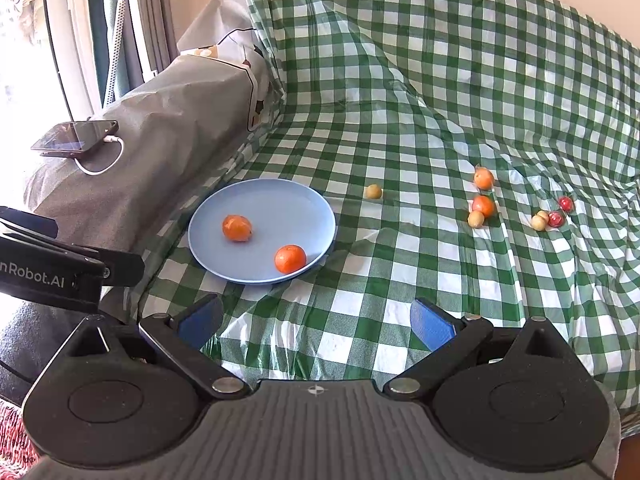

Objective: Organize fruits
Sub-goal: 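Lift both tools away from the plate toward the remaining fruits, then grasp a tan round fruit with the left tool while the right tool grasps another, then lower both tan fruits onto the blue plate and open both tools, then move both tools back toward the remaining fruits, then grasp an orange with the left tool while the right tool grasps a tan fruit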

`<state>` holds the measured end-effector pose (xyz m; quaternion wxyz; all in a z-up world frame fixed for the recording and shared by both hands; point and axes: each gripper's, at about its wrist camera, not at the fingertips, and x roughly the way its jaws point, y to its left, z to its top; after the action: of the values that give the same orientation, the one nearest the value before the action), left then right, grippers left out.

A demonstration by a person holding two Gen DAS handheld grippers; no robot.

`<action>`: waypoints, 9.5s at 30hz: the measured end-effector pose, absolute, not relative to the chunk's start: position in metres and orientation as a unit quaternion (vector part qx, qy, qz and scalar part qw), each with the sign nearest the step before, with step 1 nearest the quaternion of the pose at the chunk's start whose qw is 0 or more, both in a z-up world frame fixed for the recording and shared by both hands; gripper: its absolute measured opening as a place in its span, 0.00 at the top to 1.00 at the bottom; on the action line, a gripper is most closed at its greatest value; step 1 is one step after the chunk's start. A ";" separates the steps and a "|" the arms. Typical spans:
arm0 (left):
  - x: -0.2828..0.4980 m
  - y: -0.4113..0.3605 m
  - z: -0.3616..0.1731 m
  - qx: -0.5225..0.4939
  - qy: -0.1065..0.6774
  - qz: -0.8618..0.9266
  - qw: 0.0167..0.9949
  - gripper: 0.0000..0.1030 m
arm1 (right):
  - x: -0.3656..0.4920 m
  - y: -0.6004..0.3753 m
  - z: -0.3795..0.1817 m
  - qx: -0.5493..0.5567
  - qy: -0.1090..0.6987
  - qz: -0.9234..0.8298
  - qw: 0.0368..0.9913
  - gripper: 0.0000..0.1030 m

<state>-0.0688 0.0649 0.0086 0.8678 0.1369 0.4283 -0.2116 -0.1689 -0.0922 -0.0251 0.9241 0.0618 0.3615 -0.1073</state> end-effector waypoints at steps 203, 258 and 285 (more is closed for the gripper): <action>-0.089 0.065 0.025 0.137 0.381 -0.203 0.892 0.00 | -0.186 -0.082 -0.009 0.029 0.330 -0.096 0.939 0.04; 0.075 -0.342 -0.120 0.252 0.415 -0.386 0.784 0.00 | -0.094 -0.437 -0.152 0.154 0.334 -0.326 0.871 0.25; 0.020 -0.219 -0.056 0.176 0.461 -0.381 0.782 0.62 | -0.124 -0.368 -0.116 0.162 0.319 -0.329 0.874 0.72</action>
<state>0.0201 -0.2185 -0.0561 0.7818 0.1760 0.4612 -0.3809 -0.1245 -0.3684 -0.1162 0.8740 0.1620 0.3186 -0.3291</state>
